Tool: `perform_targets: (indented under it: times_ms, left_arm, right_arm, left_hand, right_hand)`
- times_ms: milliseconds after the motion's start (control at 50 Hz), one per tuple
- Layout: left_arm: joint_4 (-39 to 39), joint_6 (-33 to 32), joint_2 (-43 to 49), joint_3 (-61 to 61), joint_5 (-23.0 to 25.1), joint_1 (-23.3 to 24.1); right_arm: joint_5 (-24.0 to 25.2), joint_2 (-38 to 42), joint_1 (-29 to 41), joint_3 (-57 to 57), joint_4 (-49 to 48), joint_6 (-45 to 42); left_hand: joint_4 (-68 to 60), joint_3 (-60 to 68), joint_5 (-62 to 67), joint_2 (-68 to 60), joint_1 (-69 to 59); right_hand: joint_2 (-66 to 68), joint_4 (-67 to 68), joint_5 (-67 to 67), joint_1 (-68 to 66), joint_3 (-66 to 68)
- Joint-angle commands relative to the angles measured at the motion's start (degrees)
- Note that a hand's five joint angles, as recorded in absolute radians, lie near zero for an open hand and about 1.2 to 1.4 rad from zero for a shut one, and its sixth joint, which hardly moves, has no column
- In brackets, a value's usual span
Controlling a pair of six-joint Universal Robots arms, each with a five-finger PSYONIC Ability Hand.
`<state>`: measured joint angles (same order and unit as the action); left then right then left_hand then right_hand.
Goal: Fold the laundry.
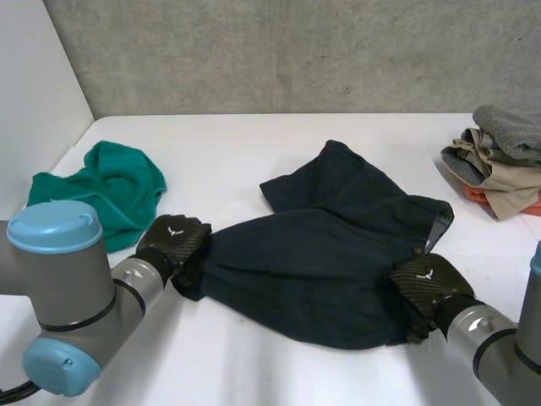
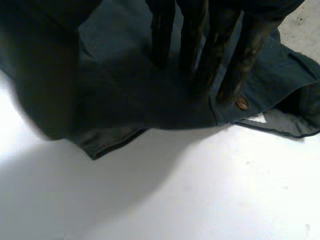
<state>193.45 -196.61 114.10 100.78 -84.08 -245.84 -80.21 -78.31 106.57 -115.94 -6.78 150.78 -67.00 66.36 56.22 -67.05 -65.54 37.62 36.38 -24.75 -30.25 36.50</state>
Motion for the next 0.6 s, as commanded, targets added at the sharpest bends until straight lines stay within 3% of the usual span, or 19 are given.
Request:
perform_targets:
  times_ms: [20,140,260,340,440,600]
  left_arm:
    - [-0.88,-0.09,-1.51,-1.38,-0.56,0.71]
    - [-8.69,-2.01,-11.78,-1.90,-0.65,1.68]
    - [-19.50,-4.48,-25.21,-6.73,-0.65,1.59]
    - [-20.92,-4.13,-31.29,-11.64,-0.82,1.41]
    - [-20.92,-3.87,-34.64,-16.67,-1.00,1.32]
    - [-20.84,-3.08,-34.56,-19.75,-1.70,1.59]
  right_arm:
    - [-1.35,0.70,0.40,1.24,-5.08,1.54]
    - [-2.85,-9.57,0.22,8.00,0.78,-0.04]
    - [0.13,-15.47,-0.40,23.61,22.73,-5.84]
    - [2.51,-16.00,-0.39,35.56,29.09,-6.55]
    - [2.17,-16.00,-0.48,47.55,30.07,-6.55]
    - [2.25,-11.26,-0.40,51.96,31.92,-7.25]
  left_hand:
    - [-13.00,13.64,13.78,-12.95,-14.46]
    - [-13.00,13.64,13.78,-12.95,-14.46]
    - [-13.00,13.64,13.78,-12.95,-14.46]
    - [-13.00,13.64,13.78,-12.95,-14.46]
    - [-13.00,13.64,13.78,-12.95,-14.46]
    - [-13.00,13.64,13.78,-12.95,-14.46]
  right_hand:
    - [42.38,43.62,-45.25,-49.75,43.50]
    - [42.38,43.62,-45.25,-49.75,43.50]
    - [42.38,43.62,-45.25,-49.75,43.50]
    - [42.38,43.62,-45.25,-49.75,43.50]
    - [42.38,43.62,-45.25,-49.75,43.50]
    - [42.38,43.62,-45.25,-49.75,43.50]
